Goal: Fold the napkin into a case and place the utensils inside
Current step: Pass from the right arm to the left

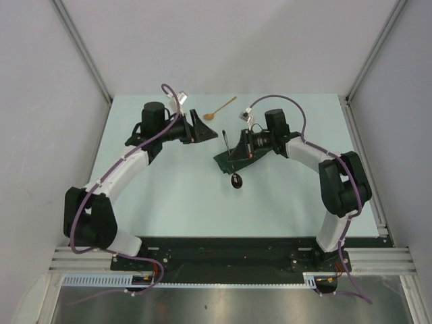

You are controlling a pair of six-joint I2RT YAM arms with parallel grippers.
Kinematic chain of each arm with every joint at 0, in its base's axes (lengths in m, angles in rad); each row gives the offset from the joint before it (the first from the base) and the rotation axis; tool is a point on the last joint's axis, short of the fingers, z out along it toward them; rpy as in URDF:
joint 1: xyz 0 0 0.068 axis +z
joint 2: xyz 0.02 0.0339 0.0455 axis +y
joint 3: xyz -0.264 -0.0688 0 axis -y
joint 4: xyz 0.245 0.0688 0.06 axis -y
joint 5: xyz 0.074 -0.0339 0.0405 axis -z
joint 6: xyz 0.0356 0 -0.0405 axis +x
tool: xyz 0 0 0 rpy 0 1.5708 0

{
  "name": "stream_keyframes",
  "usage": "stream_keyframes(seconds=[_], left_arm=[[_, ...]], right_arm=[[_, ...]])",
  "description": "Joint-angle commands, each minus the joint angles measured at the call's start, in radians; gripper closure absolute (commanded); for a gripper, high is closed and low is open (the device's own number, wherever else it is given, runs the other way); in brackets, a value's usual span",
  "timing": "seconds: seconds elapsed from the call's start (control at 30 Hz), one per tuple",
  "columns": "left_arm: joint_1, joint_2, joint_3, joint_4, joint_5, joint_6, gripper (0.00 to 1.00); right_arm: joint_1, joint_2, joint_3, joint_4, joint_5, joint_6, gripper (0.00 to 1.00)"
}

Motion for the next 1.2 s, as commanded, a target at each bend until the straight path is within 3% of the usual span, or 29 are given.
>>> stream_keyframes(seconds=[0.0, 0.23, 0.4, 0.53, 0.67, 0.7, 0.77, 0.8, 0.83, 0.87, 0.9, 0.97, 1.03, 1.17], left_arm=[[0.005, -0.023, -0.017, -0.046, 0.106, 0.073, 0.16], [0.003, -0.013, -0.041, -0.032, 0.181, 0.049, 0.18], [-0.008, -0.018, -0.098, 0.122, 0.281, -0.038, 0.25], [-0.017, -0.007, -0.123, 0.160, 0.327, -0.081, 0.41], [-0.011, 0.013, -0.143, 0.319, 0.367, -0.171, 0.57], [-0.011, 0.019, -0.146, 0.356, 0.379, -0.225, 0.68], [-0.011, 0.025, -0.153, 0.459, 0.381, -0.280, 0.82], [-0.011, 0.025, -0.156, 0.482, 0.377, -0.311, 0.92], [-0.006, 0.013, -0.158, 0.492, 0.350, -0.310, 0.93], [-0.001, 0.000, -0.161, 0.499, 0.324, -0.310, 0.95], [0.005, -0.018, -0.172, 0.516, 0.290, -0.323, 1.00], [0.031, -0.094, -0.236, 0.579, 0.137, -0.339, 1.00], [0.037, -0.131, -0.280, 0.651, 0.025, -0.366, 1.00], [0.038, -0.193, -0.357, 0.810, -0.127, -0.458, 1.00]], right_arm=[[0.042, -0.134, 0.018, -0.338, -0.099, -0.292, 1.00], [0.095, -0.179, -0.028, -0.380, -0.118, -0.301, 1.00], [0.107, -0.168, -0.016, -0.395, -0.110, -0.301, 1.00], [0.107, -0.168, -0.005, -0.382, -0.110, -0.301, 1.00], [0.116, -0.163, 0.012, -0.386, -0.115, -0.301, 0.96], [0.121, -0.162, 0.013, -0.389, -0.104, -0.301, 0.95], [0.119, -0.162, 0.015, -0.406, -0.103, -0.301, 0.93], [0.119, -0.165, 0.013, -0.406, -0.072, -0.301, 0.90], [0.121, -0.171, 0.012, -0.406, -0.041, -0.291, 0.84], [0.121, -0.191, 0.007, -0.409, 0.006, -0.271, 0.64], [0.119, -0.211, -0.004, -0.403, 0.192, -0.187, 0.54], [0.076, -0.307, -0.069, -0.281, 0.305, -0.069, 0.36], [0.002, -0.375, -0.187, -0.200, 0.373, 0.125, 0.27], [-0.007, -0.464, -0.280, -0.107, 0.462, 0.260, 0.17]])
